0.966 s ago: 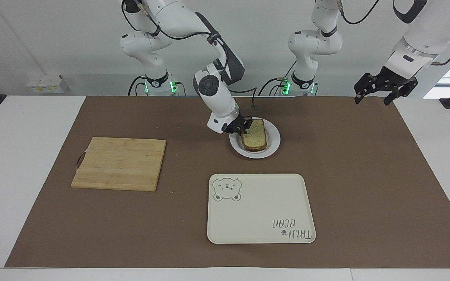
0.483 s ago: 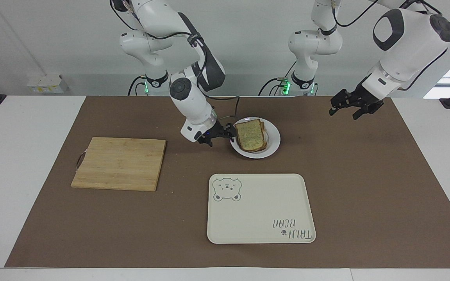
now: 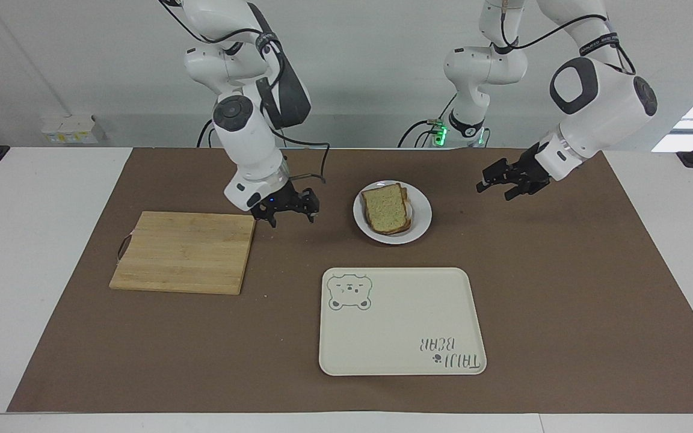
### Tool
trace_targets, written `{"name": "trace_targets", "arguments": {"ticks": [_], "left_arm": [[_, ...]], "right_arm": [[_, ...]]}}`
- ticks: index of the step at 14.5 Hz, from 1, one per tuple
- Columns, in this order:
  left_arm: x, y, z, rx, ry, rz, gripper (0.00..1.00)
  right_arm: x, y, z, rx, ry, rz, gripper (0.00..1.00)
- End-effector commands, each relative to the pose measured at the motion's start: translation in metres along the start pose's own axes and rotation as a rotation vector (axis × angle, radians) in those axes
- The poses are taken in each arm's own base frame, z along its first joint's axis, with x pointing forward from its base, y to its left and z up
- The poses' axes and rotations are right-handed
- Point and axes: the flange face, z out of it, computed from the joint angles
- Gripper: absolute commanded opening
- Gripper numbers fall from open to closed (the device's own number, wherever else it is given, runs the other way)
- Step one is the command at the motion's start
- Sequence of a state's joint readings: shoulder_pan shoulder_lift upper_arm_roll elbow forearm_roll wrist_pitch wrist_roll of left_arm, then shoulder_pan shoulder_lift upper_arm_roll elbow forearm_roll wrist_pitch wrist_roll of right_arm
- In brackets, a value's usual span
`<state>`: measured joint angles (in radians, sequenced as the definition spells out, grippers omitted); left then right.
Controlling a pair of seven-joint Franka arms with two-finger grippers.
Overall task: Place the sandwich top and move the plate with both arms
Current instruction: 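Withdraw the right gripper while the left gripper reaches the white plate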
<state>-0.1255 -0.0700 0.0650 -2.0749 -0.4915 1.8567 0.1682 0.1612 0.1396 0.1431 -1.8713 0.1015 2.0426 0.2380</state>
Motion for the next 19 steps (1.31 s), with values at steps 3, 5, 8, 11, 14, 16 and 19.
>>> {"name": "trace_targets", "arguments": {"ticks": [3, 5, 8, 11, 14, 16, 19], "left_arm": [[-0.03, -0.023, 0.077, -0.091, 0.028, 0.141, 1.0], [-0.04, -0.023, 0.109, -0.119, 0.033, 0.173, 1.0], [-0.053, -0.007, 0.148, -0.114, 0.04, 0.168, 1.0], [-0.064, -0.002, 0.172, -0.126, 0.041, 0.157, 0.93], [-0.074, 0.003, 0.188, -0.158, 0.03, 0.133, 0.7], [-0.077, 0.004, 0.193, -0.155, 0.037, 0.136, 0.64], [-0.082, 0.0, 0.199, -0.168, 0.033, 0.13, 0.59]], "right_arm": [[0.001, 0.018, -0.043, -0.109, 0.081, -0.027, 1.0], [-0.001, 0.023, -0.074, -0.106, 0.121, -0.018, 1.0], [-0.007, 0.03, -0.118, -0.112, 0.121, 0.004, 1.0], [-0.012, 0.046, -0.155, -0.112, 0.159, 0.037, 1.0], [-0.014, 0.066, -0.17, -0.115, 0.184, 0.073, 1.0], [-0.015, 0.08, -0.187, -0.115, 0.212, 0.099, 1.0], [-0.023, 0.103, -0.213, -0.119, 0.234, 0.145, 1.0]]}}
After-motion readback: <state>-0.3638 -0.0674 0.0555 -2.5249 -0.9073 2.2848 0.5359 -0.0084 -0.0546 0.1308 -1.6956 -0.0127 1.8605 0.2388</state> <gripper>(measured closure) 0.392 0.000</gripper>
